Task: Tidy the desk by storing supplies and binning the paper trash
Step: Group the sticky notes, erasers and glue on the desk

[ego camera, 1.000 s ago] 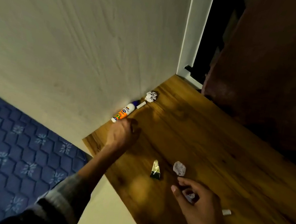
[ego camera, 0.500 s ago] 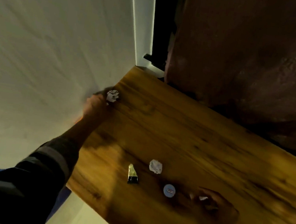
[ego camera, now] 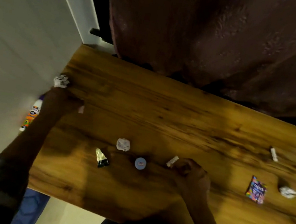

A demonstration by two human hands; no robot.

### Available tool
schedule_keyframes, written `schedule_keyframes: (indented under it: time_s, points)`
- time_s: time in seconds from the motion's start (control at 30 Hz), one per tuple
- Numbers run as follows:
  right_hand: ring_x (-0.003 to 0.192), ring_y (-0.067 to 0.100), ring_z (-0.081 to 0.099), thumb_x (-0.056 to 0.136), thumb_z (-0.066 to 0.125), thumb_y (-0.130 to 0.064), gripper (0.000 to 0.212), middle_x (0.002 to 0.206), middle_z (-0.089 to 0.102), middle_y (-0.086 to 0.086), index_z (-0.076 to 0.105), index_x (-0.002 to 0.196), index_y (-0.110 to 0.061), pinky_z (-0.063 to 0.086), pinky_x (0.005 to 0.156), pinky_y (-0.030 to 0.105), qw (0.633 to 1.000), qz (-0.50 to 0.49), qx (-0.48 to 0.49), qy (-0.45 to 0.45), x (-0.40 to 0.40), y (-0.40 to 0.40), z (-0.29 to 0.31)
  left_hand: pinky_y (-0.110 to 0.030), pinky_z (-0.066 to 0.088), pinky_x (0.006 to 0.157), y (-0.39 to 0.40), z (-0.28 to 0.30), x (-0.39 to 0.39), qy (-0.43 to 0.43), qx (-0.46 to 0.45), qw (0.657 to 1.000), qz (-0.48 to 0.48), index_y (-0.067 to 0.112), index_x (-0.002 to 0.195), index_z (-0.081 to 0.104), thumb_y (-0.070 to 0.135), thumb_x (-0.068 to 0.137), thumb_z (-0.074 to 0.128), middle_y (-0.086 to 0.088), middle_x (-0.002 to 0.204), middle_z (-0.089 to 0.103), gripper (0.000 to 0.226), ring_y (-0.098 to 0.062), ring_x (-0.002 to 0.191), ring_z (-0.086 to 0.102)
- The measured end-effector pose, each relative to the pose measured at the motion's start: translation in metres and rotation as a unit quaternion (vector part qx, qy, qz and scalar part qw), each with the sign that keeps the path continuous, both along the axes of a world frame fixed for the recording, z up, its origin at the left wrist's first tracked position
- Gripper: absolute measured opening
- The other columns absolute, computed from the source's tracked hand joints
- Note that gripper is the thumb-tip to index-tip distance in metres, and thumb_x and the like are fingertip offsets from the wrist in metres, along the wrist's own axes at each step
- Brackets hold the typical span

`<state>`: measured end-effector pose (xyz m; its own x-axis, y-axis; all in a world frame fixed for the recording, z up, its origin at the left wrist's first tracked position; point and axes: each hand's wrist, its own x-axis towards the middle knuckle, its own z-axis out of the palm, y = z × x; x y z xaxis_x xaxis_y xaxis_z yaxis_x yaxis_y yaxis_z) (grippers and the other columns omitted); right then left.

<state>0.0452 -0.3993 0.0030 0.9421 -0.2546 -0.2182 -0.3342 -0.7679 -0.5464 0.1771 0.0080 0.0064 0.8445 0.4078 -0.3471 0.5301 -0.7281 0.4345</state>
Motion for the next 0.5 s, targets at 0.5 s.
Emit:
schedule_keyframes:
  time_s: [0.5]
  points:
    - [0.083,0.016,0.069,0.086,0.072,-0.037,0.020,0.091,0.070,-0.006,0.063,0.097,-0.023,0.058,0.071,0.031,0.997,-0.018,0.018,0.073,0.021,0.002,-0.034,-0.036,0.061,0.066,-0.213,-0.020,-0.104,0.010,-0.248,0.962,-0.113,0.042,0.068,0.079,0.037,0.085,0.083,0.017,0.069,0.074,0.018,-0.005,0.069,0.072]
